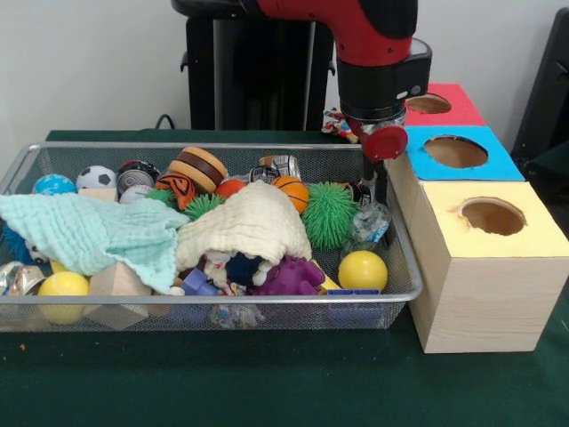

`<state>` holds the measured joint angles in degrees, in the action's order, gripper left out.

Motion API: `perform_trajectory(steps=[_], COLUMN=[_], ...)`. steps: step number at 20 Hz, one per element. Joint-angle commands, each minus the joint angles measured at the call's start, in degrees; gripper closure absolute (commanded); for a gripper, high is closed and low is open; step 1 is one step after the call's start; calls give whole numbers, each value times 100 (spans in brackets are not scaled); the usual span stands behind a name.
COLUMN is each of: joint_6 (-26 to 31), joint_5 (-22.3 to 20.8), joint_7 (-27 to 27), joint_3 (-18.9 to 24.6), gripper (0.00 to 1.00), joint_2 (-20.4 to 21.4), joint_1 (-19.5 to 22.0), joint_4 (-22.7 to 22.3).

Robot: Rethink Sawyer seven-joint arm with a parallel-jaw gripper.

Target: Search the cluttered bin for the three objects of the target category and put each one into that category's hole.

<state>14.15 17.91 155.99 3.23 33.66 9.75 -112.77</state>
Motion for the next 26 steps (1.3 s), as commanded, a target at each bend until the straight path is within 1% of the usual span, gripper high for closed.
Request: perform_trajectory(steps=[1,5,6,7,8,11,12,15,20,26], joint_6=[-29,-203,-293,-474,-475,-627,-588,-712,-958,-1488], joint_5=[-607,-672,-690,-778,-813,-923,-910,-1010,-1124,-1266], joint_7=[-198,-107,-64,-66,-70,-19,40,74,241,328], joint_3=[-35,211,335,434,463,690,718,868,870,1011], gripper=[0,0,0,0,0,0,0,0,0,0], joint_2=[51,60,83,89,91,226,325,339,442,65], joint_1=[-48,179,278,394,434,664,642,777,723,766], joint_4=[156,63,65,49,94,27,-6,-5,-92,19])
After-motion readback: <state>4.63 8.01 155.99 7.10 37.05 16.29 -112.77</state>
